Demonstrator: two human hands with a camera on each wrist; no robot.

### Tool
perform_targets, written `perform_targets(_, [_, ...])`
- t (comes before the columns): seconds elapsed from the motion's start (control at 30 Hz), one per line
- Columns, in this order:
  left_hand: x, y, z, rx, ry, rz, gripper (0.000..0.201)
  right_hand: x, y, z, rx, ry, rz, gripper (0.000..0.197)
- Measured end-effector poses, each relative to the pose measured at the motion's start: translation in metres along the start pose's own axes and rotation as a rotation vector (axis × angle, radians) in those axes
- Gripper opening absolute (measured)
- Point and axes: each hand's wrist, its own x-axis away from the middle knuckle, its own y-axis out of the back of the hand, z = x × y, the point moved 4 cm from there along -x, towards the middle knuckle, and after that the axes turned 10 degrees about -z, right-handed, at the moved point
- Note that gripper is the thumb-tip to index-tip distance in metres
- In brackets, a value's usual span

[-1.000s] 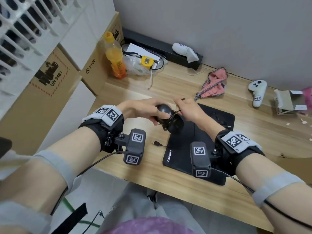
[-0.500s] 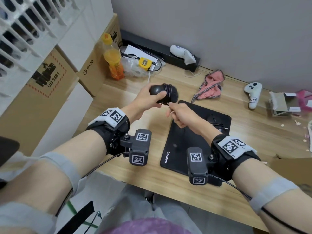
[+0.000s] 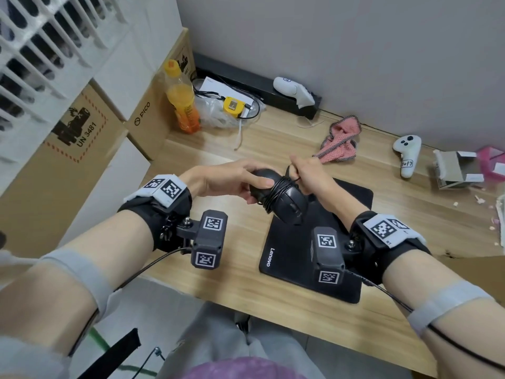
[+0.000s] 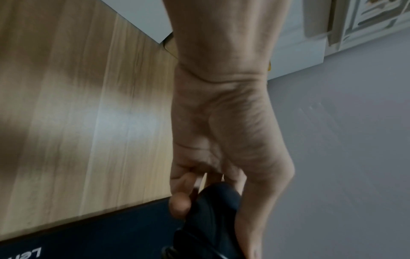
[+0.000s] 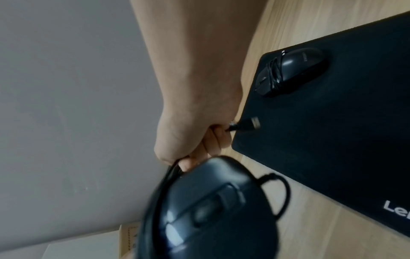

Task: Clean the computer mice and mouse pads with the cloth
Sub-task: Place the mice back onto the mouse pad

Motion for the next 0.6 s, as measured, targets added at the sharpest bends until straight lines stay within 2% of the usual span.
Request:
perform_targets(0.03, [-0.001, -0.003, -0.002, 0.041, -0.011, 0.022, 0.045, 0.000, -0.003, -0.005, -0.059, -0.051, 0.032, 0.039])
perform_targets(0.1, [-0.003, -0.007, -0.005, 0.149, -0.051, 0.040, 0.041, 0.004, -0.011, -0.014, -0.323, -0.193, 0.087, 0.024])
perform_targets(0.17, [-0.008, -0.008, -0.005, 0.277, -0.088, 0.003, 0.038, 0.011, -0.016, -0.023, -0.343, -0.181, 0.065, 0.027])
perform_targets(0.2, [-0.010, -0.007, -0.003, 0.335, -0.097, -0.042, 0.037, 0.014, -0.020, -0.025, -0.265, -0.142, 0.052, 0.033])
perform_targets(0.27, [-0.018, -0.005, 0.002, 0.403, -0.094, -0.172, 0.038, 0.018, -0.023, -0.027, -0.212, -0.092, 0.035, 0.032])
perform_targets(0.37, [-0.033, -0.004, 0.016, 0.481, -0.055, -0.418, 0.042, 0.012, -0.025, -0.029, -0.349, -0.133, 0.016, 0.029])
perform_targets(0.47, [-0.047, -0.004, 0.032, 0.420, -0.020, -0.676, 0.029, 0.009, -0.021, -0.034, -0.447, -0.225, 0.054, 0.027])
perform_targets(0.53, [-0.055, -0.011, 0.045, 0.293, 0.025, -0.663, 0.028, 0.009, -0.016, -0.043, -0.412, -0.277, 0.057, 0.023])
perform_targets(0.6, [-0.063, -0.021, 0.059, 0.179, 0.093, -0.619, 0.040, 0.006, -0.007, -0.057, -0.299, -0.300, 0.010, 0.021])
